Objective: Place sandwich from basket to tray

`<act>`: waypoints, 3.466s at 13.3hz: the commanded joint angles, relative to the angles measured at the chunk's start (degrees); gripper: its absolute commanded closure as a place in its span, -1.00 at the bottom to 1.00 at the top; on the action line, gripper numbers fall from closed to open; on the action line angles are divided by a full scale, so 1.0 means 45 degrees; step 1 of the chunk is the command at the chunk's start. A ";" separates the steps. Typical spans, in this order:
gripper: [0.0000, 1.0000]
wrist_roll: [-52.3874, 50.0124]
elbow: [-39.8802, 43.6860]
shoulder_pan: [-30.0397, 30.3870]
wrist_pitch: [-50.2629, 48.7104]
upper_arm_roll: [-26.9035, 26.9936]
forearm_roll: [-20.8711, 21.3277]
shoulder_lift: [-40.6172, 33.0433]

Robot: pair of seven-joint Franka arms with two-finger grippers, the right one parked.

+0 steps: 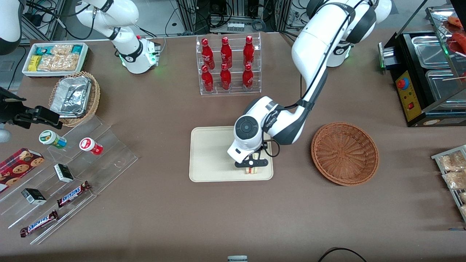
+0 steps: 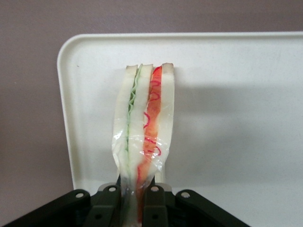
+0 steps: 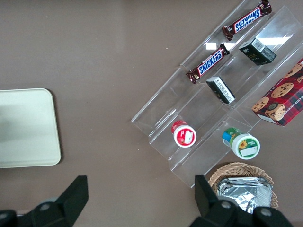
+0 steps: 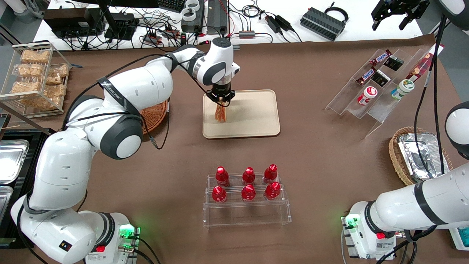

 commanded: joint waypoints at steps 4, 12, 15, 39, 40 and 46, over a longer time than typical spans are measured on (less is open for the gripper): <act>0.58 -0.0098 0.0607 -0.0302 0.0205 0.0154 0.0091 0.0575; -1.00 -0.0449 0.0587 -0.0302 0.0695 0.0154 0.0091 0.0517; -1.00 -0.0566 0.0665 -0.0263 0.0560 0.0212 0.0110 0.0244; -1.00 0.3158 -0.1171 0.7018 -0.5237 -0.0526 -0.0397 -0.7040; -1.00 0.4266 -0.1171 0.7448 -0.5900 -0.0781 -0.0417 -0.7390; -1.00 0.5880 -0.1229 0.8097 -0.8617 -0.0958 -0.0496 -0.9188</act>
